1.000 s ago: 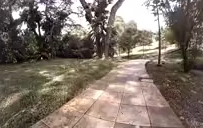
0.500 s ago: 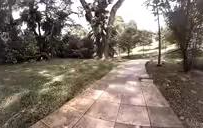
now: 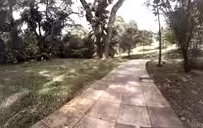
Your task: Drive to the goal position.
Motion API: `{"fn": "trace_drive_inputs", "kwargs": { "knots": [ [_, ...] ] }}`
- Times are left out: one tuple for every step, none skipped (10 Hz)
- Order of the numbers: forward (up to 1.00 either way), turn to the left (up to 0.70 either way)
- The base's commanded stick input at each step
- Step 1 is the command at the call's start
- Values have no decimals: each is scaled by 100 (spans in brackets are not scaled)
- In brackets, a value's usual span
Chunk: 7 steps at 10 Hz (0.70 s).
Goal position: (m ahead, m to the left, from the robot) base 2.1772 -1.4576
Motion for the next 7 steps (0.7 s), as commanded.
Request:
{"fn": "trace_drive_inputs", "kwargs": {
  "knots": [
    [45, -27],
    [45, -27],
    [45, -27],
    [45, -27],
    [45, -27],
    [45, -27],
    [45, -27]
  ]
}}
